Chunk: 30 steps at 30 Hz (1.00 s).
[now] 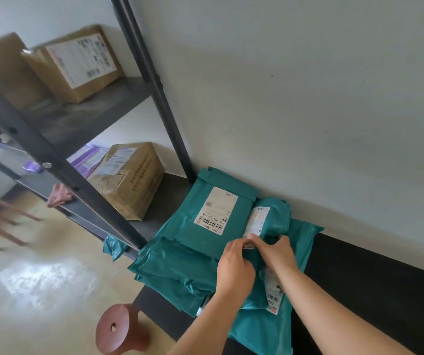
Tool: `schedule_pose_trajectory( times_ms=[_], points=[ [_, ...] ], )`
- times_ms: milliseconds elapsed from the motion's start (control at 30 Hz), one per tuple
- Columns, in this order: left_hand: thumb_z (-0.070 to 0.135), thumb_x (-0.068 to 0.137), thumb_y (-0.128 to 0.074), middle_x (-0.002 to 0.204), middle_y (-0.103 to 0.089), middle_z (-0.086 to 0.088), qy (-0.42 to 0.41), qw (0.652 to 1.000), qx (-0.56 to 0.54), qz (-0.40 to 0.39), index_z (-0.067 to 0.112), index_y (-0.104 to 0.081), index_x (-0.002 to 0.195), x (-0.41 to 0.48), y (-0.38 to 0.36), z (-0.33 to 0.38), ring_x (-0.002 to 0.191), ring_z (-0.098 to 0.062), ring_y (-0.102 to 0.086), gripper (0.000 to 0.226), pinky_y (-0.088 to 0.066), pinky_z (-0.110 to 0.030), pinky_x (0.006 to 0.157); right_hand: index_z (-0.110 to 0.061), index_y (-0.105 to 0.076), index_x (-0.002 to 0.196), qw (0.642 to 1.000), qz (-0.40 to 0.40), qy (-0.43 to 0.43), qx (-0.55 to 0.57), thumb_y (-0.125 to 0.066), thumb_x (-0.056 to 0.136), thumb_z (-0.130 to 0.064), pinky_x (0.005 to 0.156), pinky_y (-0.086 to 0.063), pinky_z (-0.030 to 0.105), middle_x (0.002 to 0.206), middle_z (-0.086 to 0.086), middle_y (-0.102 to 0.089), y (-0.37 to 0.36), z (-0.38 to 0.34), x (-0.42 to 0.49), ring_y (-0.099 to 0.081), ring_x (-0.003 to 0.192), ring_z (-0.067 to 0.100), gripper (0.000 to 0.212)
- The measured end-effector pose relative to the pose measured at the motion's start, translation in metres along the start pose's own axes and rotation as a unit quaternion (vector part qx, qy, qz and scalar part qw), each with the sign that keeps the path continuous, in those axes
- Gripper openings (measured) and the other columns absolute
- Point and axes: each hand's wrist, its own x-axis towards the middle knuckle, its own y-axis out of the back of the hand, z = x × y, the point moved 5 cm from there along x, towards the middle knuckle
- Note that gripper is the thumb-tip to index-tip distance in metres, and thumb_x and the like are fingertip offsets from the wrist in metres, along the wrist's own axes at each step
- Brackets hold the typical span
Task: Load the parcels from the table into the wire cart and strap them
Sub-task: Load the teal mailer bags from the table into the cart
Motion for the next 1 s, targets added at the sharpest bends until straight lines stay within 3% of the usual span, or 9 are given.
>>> schedule_pose_trajectory(
  times_ms=[133,300,400,533,667,1000],
  points=[
    [-0.008,0.083,-0.038,0.127,-0.054,0.010,0.014,1.000,-0.011,0.004,0.026,-0.052,0.130,-0.001,0.004,-0.003,0.112,-0.006,-0.050,0.060,-0.039,-0.016,0.093,-0.004,-0.043,0.128,1.000,0.008,0.002,-0.027,-0.079,0.077,-0.039,0.080,-0.047,0.034,0.123,0.015,-0.062,-0.001,0.002,0.000,-0.062,0.108,0.034,0.072],
    [-0.007,0.081,-0.037,0.128,-0.055,0.008,0.028,0.999,-0.028,0.009,0.025,-0.052,0.131,-0.001,0.007,-0.004,0.117,-0.008,-0.050,0.061,-0.042,-0.022,0.099,-0.005,-0.053,0.129,0.998,-0.025,-0.006,-0.050,-0.076,0.077,-0.048,0.090,-0.053,0.037,0.120,0.013,-0.066,-0.004,0.005,0.000,-0.065,0.106,0.031,0.071],
    [-0.009,0.080,-0.035,0.127,-0.056,0.008,0.031,0.999,-0.037,0.004,0.025,-0.052,0.131,-0.004,0.008,-0.004,0.118,-0.008,-0.050,0.064,-0.044,-0.026,0.101,-0.004,-0.044,0.134,0.997,-0.021,-0.012,-0.079,-0.075,0.077,-0.054,0.086,-0.050,0.035,0.127,0.015,-0.062,-0.005,0.002,-0.005,-0.063,0.111,0.033,0.082],
    [-0.011,0.079,-0.036,0.128,-0.055,0.009,0.031,0.999,-0.042,-0.009,0.024,-0.050,0.134,-0.009,0.007,-0.003,0.120,-0.007,-0.049,0.066,-0.040,-0.021,0.101,-0.002,-0.032,0.138,0.991,-0.024,-0.009,-0.129,-0.073,0.076,-0.060,0.088,-0.051,0.041,0.131,0.016,-0.058,-0.007,0.000,-0.013,-0.061,0.114,0.035,0.094],
    [-0.011,0.078,-0.036,0.129,-0.053,0.007,0.039,0.997,-0.056,-0.017,0.025,-0.048,0.134,-0.010,0.010,-0.003,0.116,-0.006,-0.049,0.067,-0.040,-0.018,0.098,-0.003,-0.029,0.135,0.992,-0.019,-0.006,-0.123,-0.073,0.076,-0.056,0.090,-0.051,0.043,0.128,0.016,-0.059,-0.010,0.001,-0.017,-0.061,0.112,0.035,0.091],
    [-0.007,0.080,-0.035,0.134,-0.047,0.005,0.057,0.995,-0.075,-0.013,0.027,-0.041,0.140,-0.012,0.018,-0.007,0.119,-0.013,-0.050,0.070,-0.047,-0.036,0.099,-0.003,-0.024,0.144,0.996,-0.011,-0.017,-0.083,-0.072,0.076,-0.050,0.082,-0.043,0.035,0.134,0.015,-0.055,0.000,0.006,-0.024,-0.056,0.117,0.035,0.096]
  ],
)
